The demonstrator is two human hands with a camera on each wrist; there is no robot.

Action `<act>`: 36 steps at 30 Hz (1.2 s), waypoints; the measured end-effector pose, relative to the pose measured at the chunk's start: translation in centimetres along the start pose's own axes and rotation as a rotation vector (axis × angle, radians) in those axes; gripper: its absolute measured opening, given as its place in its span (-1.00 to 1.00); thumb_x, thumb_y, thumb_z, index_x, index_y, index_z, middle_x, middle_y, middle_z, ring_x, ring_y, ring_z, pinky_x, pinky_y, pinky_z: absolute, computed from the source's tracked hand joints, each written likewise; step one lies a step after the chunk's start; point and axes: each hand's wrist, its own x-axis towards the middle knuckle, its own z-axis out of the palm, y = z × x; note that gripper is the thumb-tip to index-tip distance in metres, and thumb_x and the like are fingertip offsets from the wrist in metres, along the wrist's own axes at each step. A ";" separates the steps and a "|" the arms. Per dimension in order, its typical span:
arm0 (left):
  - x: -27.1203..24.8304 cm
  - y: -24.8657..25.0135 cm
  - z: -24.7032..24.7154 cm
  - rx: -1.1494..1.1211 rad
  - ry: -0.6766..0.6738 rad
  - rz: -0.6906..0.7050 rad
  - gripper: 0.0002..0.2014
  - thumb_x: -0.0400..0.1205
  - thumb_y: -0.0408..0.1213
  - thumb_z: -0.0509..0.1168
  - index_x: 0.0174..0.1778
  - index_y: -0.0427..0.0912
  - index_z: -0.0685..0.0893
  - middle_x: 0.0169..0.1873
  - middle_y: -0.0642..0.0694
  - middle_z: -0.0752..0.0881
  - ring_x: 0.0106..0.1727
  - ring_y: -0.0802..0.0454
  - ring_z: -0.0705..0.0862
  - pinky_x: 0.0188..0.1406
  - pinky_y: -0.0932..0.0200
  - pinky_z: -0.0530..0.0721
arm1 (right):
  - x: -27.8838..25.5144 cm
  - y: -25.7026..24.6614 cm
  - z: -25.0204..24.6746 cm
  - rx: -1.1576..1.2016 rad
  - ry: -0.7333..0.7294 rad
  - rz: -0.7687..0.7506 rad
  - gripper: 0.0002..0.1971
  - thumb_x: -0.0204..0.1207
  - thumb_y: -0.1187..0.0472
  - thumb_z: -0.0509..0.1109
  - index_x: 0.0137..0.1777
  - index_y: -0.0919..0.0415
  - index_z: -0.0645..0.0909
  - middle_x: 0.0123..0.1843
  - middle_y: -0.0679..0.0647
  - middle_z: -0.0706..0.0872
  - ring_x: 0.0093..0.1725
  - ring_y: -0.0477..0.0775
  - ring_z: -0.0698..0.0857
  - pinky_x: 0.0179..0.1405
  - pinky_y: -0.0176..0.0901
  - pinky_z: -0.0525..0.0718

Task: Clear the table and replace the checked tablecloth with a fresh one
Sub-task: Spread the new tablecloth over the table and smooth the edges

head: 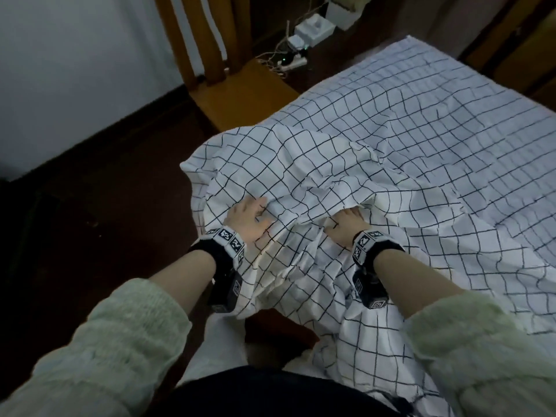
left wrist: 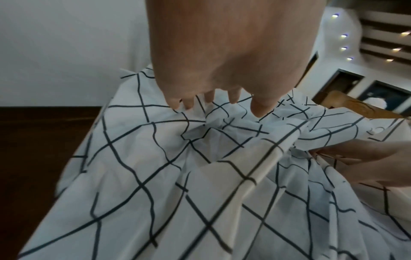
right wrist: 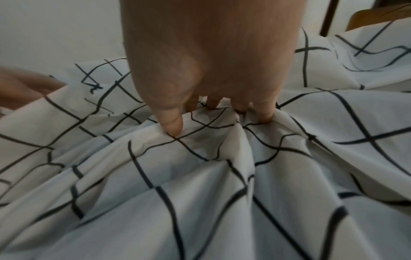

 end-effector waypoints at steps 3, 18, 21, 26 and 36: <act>3.0 -0.8 -2.9 0.153 -0.078 0.047 -0.31 0.58 0.23 0.11 0.64 0.20 0.10 0.68 -0.02 0.03 0.65 -0.23 0.05 0.58 -0.19 0.07 | 1.7 -1.8 -1.2 0.041 0.074 0.103 -0.52 0.60 -0.01 0.14 0.39 0.29 0.50 0.49 0.28 0.42 0.54 0.29 0.26 0.56 0.11 0.25; 9.4 0.1 -6.1 0.494 -0.128 0.151 -0.45 0.68 0.00 -0.02 0.63 0.00 0.19 0.68 -0.05 -0.02 0.66 -0.23 -0.09 0.61 -0.26 0.00 | -6.2 -2.1 4.0 0.291 0.133 0.084 -0.32 0.57 0.14 0.22 0.68 -0.09 0.10 0.69 -0.07 0.19 0.66 0.05 0.18 0.62 0.01 0.23; 8.4 2.8 -4.7 0.460 -0.124 0.222 -0.45 0.68 -0.01 -0.01 0.61 -0.08 0.21 0.67 -0.06 0.05 0.65 -0.22 0.01 0.59 -0.23 0.05 | -8.0 -1.7 5.0 0.320 0.194 0.074 -0.42 0.63 0.04 0.20 0.64 -0.09 0.17 0.52 0.04 0.48 0.33 0.15 0.60 0.23 0.05 0.62; 6.8 6.5 -1.4 0.427 -0.290 0.410 -0.34 0.65 0.14 -0.03 0.67 0.08 -0.04 0.69 -0.03 -0.12 0.65 -0.30 0.01 0.55 -0.29 0.12 | -9.3 -1.2 5.1 0.385 0.301 0.074 -0.54 0.67 0.11 0.18 0.57 -0.05 0.30 0.24 0.06 0.68 0.02 0.15 0.71 -0.02 0.00 0.69; 7.7 12.5 0.2 0.360 0.061 0.485 -0.31 0.38 -0.42 0.36 0.43 -0.11 0.29 0.46 -0.23 0.22 0.42 -0.29 0.30 0.43 -0.14 0.34 | -10.9 7.1 4.3 0.353 0.789 0.523 -0.63 0.59 0.10 0.30 0.38 0.15 0.55 0.29 0.11 0.63 0.26 0.27 0.58 0.15 0.10 0.56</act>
